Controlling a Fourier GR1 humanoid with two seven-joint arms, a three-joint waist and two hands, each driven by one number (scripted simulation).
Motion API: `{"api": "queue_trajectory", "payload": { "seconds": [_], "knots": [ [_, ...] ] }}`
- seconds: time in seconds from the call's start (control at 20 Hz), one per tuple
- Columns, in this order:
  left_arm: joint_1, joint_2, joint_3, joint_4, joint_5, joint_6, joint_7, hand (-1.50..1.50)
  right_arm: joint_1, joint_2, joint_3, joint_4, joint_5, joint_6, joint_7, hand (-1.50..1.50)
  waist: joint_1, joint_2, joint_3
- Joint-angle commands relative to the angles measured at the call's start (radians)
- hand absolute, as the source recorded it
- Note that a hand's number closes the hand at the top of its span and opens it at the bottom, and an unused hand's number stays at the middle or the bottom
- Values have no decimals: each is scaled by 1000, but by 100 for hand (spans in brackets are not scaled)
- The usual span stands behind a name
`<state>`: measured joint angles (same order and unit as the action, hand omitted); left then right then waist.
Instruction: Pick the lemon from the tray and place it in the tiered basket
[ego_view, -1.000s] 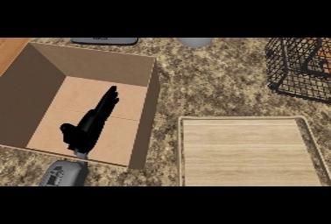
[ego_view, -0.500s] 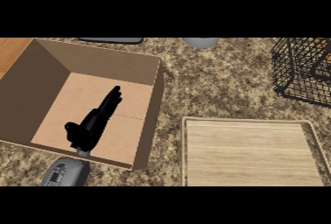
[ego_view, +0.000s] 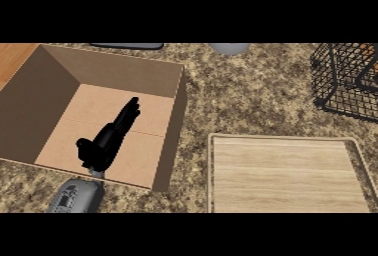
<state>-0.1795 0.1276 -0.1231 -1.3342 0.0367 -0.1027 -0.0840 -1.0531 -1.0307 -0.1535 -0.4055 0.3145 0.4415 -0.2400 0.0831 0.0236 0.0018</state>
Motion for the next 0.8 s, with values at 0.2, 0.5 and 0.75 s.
{"api": "queue_trajectory", "payload": {
  "seconds": [0.2, 0.5, 0.75],
  "knots": [
    [-7, -6, 18, 71, -12, 3, -47, 0, -126, 152, 42, 104, 75, -78, -3, 150, -18, 2, -1],
    [-4, -8, 25, -2, 1, 11, 16, 0, -164, 178, 13, 198, 66, -40, -15, 150, -17, 1, 0],
    [23, -25, 10, 3, -10, 12, -15, 0, -213, 238, -17, 244, 44, -36, 54, 150, -20, 0, 0]
  ]
}}
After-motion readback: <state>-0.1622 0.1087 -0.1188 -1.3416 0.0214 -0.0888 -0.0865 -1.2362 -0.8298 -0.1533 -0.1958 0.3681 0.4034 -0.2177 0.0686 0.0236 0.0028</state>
